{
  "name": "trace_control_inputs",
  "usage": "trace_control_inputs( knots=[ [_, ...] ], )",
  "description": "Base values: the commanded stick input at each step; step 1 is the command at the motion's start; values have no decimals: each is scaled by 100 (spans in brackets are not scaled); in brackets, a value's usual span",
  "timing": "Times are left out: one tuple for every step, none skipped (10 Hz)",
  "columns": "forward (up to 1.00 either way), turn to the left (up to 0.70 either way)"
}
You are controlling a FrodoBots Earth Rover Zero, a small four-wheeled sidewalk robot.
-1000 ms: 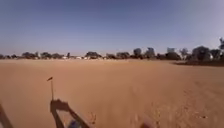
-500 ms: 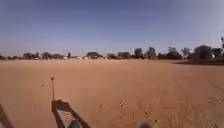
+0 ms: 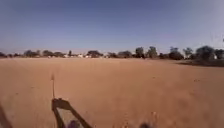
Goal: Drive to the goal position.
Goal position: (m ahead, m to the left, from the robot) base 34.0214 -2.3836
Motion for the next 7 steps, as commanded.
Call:
trace_control_inputs(
  knots=[
    [100, 0],
    [100, 0],
    [100, 0],
    [100, 0],
    [100, 0],
    [100, 0],
    [100, 0]
  ],
)
